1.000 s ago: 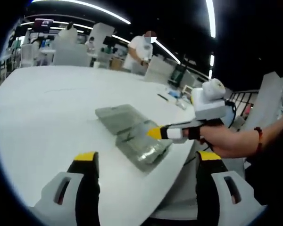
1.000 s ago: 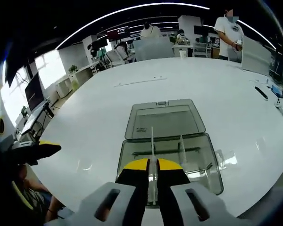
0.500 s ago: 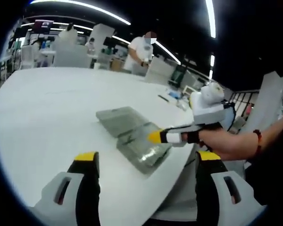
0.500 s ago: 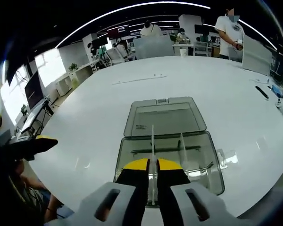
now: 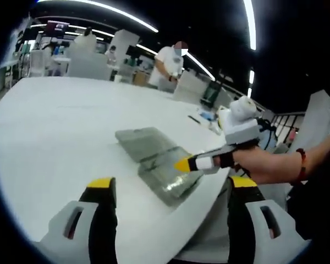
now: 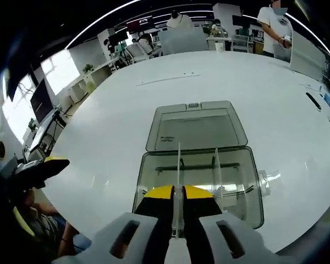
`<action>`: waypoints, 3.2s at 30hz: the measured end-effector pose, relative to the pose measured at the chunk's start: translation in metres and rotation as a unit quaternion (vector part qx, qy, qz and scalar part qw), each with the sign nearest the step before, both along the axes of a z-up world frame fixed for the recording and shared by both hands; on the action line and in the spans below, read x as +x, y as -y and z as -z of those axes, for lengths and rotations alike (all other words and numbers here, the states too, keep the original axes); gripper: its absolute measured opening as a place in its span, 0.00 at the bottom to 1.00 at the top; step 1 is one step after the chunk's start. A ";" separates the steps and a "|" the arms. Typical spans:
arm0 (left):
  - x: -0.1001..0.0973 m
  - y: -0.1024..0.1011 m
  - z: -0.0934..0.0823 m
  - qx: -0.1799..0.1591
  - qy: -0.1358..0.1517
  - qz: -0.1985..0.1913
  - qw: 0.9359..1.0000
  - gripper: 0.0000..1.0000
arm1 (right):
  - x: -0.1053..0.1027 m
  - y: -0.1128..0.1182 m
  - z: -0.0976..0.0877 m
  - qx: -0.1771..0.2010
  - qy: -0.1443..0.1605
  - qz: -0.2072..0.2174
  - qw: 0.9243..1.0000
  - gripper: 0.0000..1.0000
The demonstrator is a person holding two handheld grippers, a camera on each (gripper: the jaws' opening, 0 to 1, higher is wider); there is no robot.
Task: Insert the divider into the dual guide fixture by aligning both edges with the guide slots and pushing it downward to the bottom, including one-sided entry, uneven engagement, binding, and posture correction.
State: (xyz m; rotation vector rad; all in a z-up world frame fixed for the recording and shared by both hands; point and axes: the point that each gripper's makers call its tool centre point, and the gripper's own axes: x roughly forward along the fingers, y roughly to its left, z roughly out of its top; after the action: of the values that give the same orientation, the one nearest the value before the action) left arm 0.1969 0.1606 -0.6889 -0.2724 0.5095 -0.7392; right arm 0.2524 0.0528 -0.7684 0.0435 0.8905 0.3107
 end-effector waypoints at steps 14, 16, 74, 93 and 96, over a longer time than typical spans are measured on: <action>0.013 -0.010 0.000 -0.001 -0.001 -0.022 1.000 0.81 | 0.002 -0.002 -0.003 -0.011 -0.025 -0.016 0.999 0.00; 0.014 -0.011 0.000 -0.003 -0.002 -0.023 1.000 0.81 | 0.002 -0.003 -0.002 -0.013 -0.028 -0.017 0.999 0.00; 0.014 -0.007 0.002 -0.005 -0.007 -0.017 1.000 0.80 | -0.003 0.001 -0.007 -0.005 0.016 0.002 1.000 0.00; 0.013 -0.007 0.001 -0.002 -0.006 -0.017 1.000 0.80 | -0.002 0.005 -0.005 -0.001 0.018 0.007 1.000 0.00; 0.013 -0.006 0.000 -0.002 -0.004 -0.016 1.000 0.79 | -0.003 0.009 -0.006 0.006 0.018 0.009 1.000 0.01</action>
State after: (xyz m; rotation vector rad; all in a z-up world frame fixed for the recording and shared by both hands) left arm 0.2099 0.1668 -0.6887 -0.2870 0.5111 -0.7087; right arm 0.2496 0.0440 -0.7624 0.0569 0.8527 0.2981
